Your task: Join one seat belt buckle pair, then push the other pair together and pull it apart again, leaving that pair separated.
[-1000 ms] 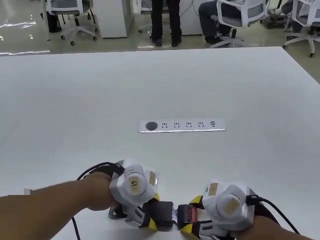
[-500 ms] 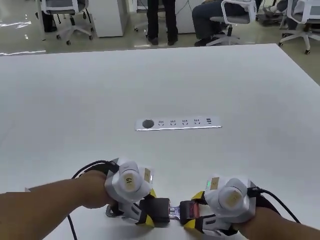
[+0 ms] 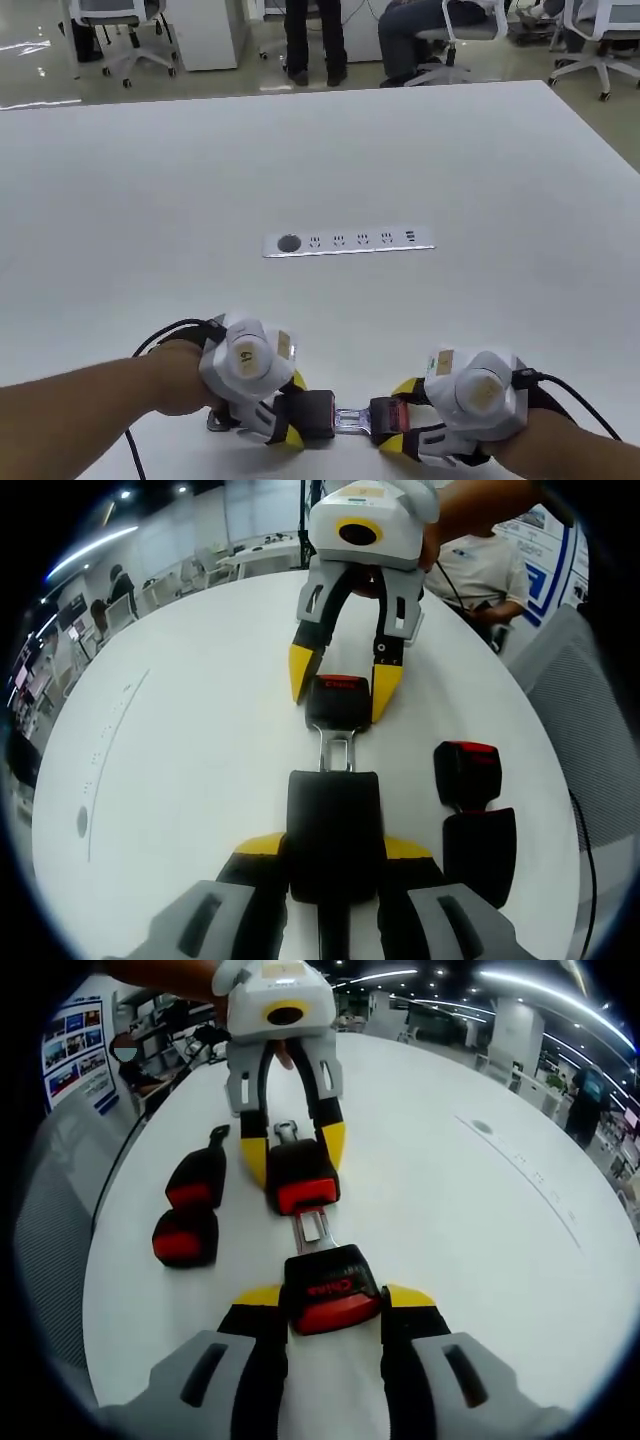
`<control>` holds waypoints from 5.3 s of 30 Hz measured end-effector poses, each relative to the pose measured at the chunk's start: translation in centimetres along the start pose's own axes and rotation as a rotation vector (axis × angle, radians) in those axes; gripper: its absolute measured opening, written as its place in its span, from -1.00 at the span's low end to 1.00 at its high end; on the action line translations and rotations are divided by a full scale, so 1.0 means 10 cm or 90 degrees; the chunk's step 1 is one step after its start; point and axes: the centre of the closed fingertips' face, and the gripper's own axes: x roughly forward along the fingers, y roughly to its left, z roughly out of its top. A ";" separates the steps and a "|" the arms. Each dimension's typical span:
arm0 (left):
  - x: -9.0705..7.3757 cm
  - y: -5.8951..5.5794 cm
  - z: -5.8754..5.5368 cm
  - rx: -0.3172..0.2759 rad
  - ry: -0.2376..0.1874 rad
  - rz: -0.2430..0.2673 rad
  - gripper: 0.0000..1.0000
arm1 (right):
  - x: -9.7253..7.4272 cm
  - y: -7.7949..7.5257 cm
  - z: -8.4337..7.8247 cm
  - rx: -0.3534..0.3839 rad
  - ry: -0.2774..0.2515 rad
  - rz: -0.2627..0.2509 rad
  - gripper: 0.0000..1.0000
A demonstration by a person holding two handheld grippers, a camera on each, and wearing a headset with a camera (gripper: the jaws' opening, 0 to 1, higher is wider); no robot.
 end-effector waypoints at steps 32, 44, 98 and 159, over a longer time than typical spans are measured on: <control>0.00 -0.02 0.00 0.000 -0.001 0.000 -0.30 | -0.57 -0.19 -0.52 0.038 0.007 -0.034 -0.29; 0.00 -0.01 -0.02 -0.002 -0.003 -0.001 -0.30 | -0.63 -0.18 -0.69 0.037 0.013 -0.023 -0.29; -0.82 -0.16 -0.17 -0.378 -0.194 0.253 0.93 | -1.15 -0.09 -0.20 0.196 -0.150 -0.303 0.56; -1.70 -1.52 -0.82 -0.499 -0.344 0.418 1.00 | -1.56 1.15 -0.31 0.284 -0.222 -0.387 0.90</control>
